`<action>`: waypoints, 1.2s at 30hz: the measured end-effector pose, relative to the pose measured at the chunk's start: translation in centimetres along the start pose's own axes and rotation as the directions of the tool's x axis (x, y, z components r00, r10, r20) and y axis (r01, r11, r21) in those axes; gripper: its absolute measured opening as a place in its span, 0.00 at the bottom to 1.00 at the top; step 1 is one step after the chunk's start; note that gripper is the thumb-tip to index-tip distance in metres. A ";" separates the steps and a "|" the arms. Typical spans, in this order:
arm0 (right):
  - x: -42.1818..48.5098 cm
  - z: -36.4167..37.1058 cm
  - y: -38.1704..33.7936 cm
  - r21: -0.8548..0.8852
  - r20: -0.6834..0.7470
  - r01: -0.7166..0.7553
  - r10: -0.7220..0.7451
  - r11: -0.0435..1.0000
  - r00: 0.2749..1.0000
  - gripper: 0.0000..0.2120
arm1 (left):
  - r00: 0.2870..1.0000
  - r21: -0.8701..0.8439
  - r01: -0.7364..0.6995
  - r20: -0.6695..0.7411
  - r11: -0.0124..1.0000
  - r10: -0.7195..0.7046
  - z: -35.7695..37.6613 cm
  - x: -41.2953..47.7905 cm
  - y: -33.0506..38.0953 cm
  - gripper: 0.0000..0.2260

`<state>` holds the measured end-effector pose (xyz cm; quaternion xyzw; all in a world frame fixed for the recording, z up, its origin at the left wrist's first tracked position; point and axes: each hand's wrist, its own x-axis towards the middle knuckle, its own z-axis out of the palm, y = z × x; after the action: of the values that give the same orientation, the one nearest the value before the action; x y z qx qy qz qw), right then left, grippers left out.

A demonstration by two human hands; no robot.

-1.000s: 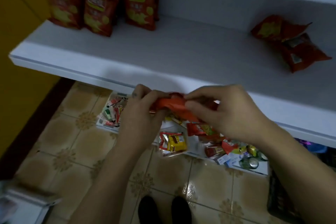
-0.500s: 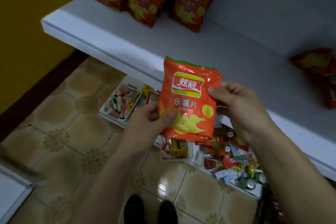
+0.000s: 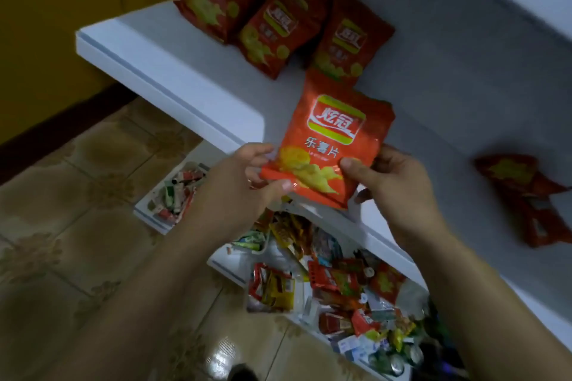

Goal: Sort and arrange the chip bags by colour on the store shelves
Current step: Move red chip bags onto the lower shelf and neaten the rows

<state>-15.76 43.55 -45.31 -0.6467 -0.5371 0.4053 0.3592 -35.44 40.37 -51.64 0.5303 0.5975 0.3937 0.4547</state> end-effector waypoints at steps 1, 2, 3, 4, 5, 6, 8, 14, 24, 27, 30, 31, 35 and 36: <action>1.1 -0.3 0.1 -0.032 -0.061 0.021 -0.023 0.999 0.998 0.06 | 0.999 0.144 -0.026 -0.019 0.989 0.029 0.0 0.4 0.0 0.25; 2.2 -0.7 0.2 -0.041 -0.103 0.025 -0.029 0.999 0.994 0.06 | 0.997 0.293 -0.065 -0.026 0.954 0.076 0.0 0.8 0.0 0.26; 3.4 -1.1 0.2 -0.031 -0.120 0.022 -0.026 0.999 0.992 0.05 | 0.991 0.424 -0.109 -0.021 0.899 0.130 0.0 1.2 0.1 0.27; 4.7 -1.5 0.2 -0.017 -0.121 0.018 -0.020 1.000 0.992 0.04 | 0.984 0.530 -0.148 -0.006 0.835 0.178 0.0 1.5 0.2 0.27; 5.9 -1.8 0.1 -0.015 -0.121 0.016 -0.017 1.000 0.993 0.04 | 0.977 0.606 -0.179 0.014 0.775 0.215 0.1 1.8 0.4 0.27; 7.0 -1.9 0.0 -0.020 -0.120 0.017 -0.019 1.000 0.993 0.05 | 0.973 0.651 -0.194 0.032 0.733 0.229 0.1 2.1 0.7 0.27; 9.3 -1.8 -0.4 -0.046 -0.107 0.043 -0.048 0.998 0.993 0.04 | 0.974 0.686 -0.185 0.032 0.704 0.225 -0.1 2.8 1.3 0.26; 18.0 0.6 -0.8 -0.182 -0.168 0.099 -0.130 0.978 0.977 0.12 | 0.970 0.728 -0.150 -0.021 0.669 0.241 -1.1 4.5 2.0 0.24; 23.2 1.7 0.2 -0.368 -0.220 0.090 -0.181 0.925 0.959 0.18 | 0.973 0.711 -0.146 -0.024 0.688 0.231 -0.7 6.4 2.5 0.24; 23.4 1.5 0.5 -0.320 -0.218 0.048 -0.123 0.946 0.968 0.19 | 0.977 0.705 -0.135 -0.021 0.696 0.211 -0.2 6.5 2.5 0.25; 23.1 1.0 0.9 -0.301 -0.211 0.008 -0.075 0.953 0.975 0.18 | 0.976 0.707 -0.138 -0.022 0.693 0.217 0.5 6.5 2.3 0.25; 22.5 0.6 1.1 -0.306 -0.224 0.006 -0.078 0.952 0.971 0.19 | 0.976 0.706 -0.145 -0.013 0.693 0.217 0.9 6.4 2.4 0.25; 17.9 -1.6 2.8 -0.388 -0.240 0.049 -0.153 0.920 0.959 0.23 | 0.969 0.705 -0.223 0.081 0.673 0.235 3.4 6.4 3.1 0.27; 16.3 -2.4 3.6 -0.416 -0.218 0.073 -0.178 0.906 0.960 0.24 | 0.963 0.697 -0.249 0.107 0.673 0.246 4.1 6.3 3.4 0.27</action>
<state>-10.60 58.91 -49.87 -0.7166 -0.6002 0.1765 0.3084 -30.75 46.99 -50.34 0.7400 0.6239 0.1928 0.1615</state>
